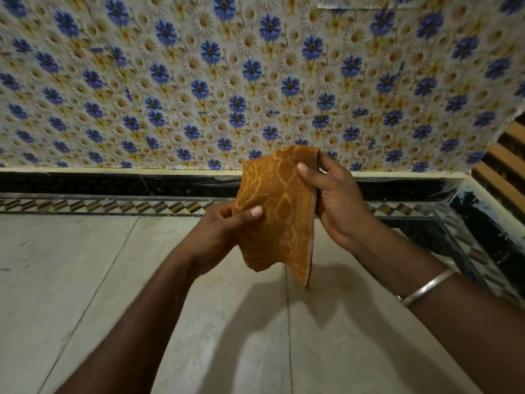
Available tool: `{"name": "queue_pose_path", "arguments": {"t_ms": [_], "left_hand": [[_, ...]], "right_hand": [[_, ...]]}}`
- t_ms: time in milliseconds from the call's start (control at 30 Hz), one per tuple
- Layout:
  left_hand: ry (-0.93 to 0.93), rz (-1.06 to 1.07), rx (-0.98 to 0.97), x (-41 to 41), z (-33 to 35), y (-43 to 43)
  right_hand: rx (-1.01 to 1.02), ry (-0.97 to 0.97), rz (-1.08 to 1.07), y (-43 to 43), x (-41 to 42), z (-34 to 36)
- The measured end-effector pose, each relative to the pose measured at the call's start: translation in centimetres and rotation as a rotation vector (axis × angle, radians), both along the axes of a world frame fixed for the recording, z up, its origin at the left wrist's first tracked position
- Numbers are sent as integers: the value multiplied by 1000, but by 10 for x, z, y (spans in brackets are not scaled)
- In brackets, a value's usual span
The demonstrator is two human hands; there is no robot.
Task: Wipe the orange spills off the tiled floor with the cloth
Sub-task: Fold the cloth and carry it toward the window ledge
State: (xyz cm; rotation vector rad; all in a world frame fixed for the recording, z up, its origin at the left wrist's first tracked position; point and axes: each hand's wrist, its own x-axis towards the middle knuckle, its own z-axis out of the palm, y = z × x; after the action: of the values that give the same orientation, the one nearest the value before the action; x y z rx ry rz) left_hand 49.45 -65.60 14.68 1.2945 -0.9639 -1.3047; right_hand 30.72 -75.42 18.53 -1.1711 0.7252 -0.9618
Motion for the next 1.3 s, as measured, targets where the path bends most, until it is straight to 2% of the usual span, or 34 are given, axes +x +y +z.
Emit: {"name": "queue_pose_path", "arguments": {"t_ms": [100, 233, 333, 500, 700, 867, 933, 1000, 1100, 1300], "left_hand": [[99, 25, 80, -8, 11, -3], [220, 94, 159, -19, 7, -4], [332, 103, 185, -19, -4, -2], [334, 101, 145, -8, -12, -3], [179, 30, 118, 3, -8, -7], [-113, -112, -177, 7, 18, -3], [-152, -152, -257, 6, 28, -2], [-154, -109, -263, 6, 28, -6], [-144, 3, -211, 4, 20, -8], [-111, 73, -142, 8, 11, -6]], "right_hand": [[238, 34, -41, -11, -5, -10], [450, 99, 226, -6, -19, -34], [491, 121, 362, 3, -26, -46], [472, 130, 388, 3, -31, -51], [481, 150, 363, -1, -29, -59], [273, 32, 287, -6, -25, -58], [200, -17, 266, -8, -21, -52], [175, -52, 249, -9, -18, -49], [168, 4, 212, -8, -19, -53], [116, 56, 183, -7, -24, -55]]}}
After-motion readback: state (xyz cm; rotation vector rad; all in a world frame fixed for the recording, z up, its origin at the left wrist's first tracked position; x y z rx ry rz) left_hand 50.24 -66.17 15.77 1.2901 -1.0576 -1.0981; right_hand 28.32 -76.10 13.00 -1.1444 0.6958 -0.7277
